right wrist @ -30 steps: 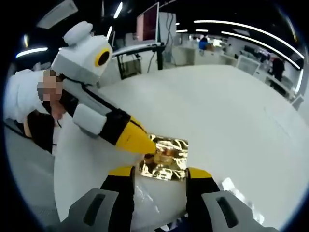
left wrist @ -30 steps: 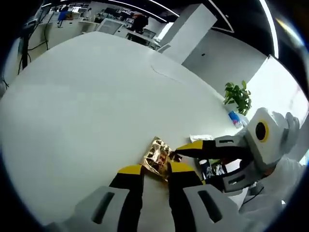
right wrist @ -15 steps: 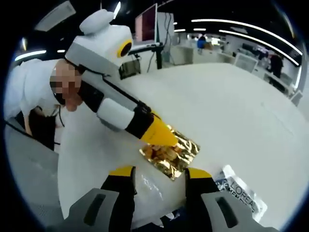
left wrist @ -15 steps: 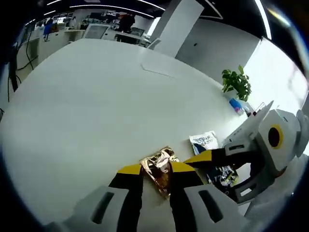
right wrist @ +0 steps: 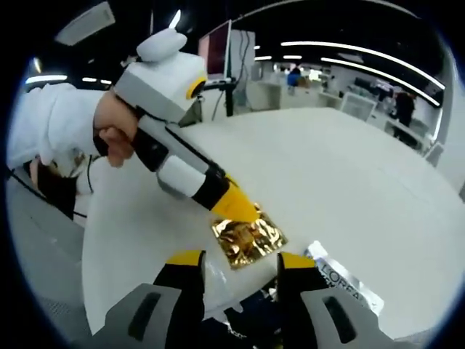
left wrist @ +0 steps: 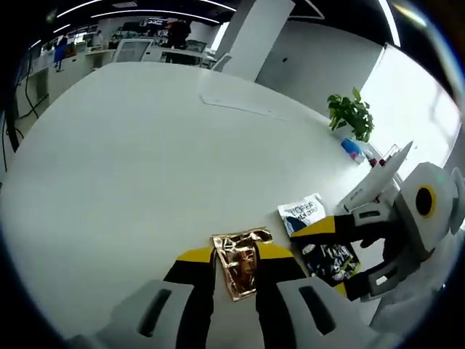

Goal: Arrange the skincare products in the storage area until every visible bottle or jar stands upright without overlapping.

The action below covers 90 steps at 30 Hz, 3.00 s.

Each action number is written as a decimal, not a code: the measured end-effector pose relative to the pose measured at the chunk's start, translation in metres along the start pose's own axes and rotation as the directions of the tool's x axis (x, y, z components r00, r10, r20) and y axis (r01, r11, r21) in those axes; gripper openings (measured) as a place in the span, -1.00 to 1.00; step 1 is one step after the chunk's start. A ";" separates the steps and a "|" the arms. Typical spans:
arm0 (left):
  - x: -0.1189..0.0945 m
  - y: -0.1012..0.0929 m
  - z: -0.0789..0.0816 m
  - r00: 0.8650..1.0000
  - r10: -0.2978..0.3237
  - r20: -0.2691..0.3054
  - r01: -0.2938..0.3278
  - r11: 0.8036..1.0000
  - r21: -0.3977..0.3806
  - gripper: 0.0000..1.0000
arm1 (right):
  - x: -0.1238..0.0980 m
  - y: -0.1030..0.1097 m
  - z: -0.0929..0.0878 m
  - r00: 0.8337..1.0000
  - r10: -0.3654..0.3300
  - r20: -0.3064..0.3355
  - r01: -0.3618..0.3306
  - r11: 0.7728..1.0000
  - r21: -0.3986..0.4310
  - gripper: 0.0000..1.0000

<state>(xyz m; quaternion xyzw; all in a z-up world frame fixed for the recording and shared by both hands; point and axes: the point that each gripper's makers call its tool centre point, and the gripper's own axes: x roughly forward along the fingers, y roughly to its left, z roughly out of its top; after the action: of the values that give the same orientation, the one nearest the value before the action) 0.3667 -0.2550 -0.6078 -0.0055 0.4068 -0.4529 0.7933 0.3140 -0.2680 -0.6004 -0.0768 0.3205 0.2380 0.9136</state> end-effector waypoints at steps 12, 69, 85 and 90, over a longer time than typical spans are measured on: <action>-0.001 -0.006 -0.006 1.000 -0.002 -0.007 0.002 1.000 0.006 -0.72 | 0.013 0.006 -0.009 0.999 0.002 -0.049 -0.005 0.998 -0.065 -0.53; -0.052 -0.033 -0.044 0.995 -0.100 -0.028 0.102 0.992 0.077 -0.73 | -0.027 0.058 -0.024 0.985 0.148 -0.089 -0.169 0.927 -0.336 -0.39; -0.047 -0.040 -0.071 0.988 -0.123 -0.096 0.132 0.987 0.093 -0.73 | -0.021 0.058 -0.036 0.984 0.141 -0.109 -0.169 0.934 -0.314 -0.43; -0.043 -0.042 -0.069 0.987 -0.131 -0.091 0.139 0.987 0.084 -0.73 | -0.019 0.052 -0.035 0.985 0.136 -0.107 -0.162 0.939 -0.302 -0.43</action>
<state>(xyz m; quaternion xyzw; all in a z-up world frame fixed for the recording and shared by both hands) 0.2808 -0.2236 -0.6105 0.0222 0.4181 -0.5232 0.7423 0.2565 -0.2400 -0.6154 -0.2047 0.3226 0.3503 0.8552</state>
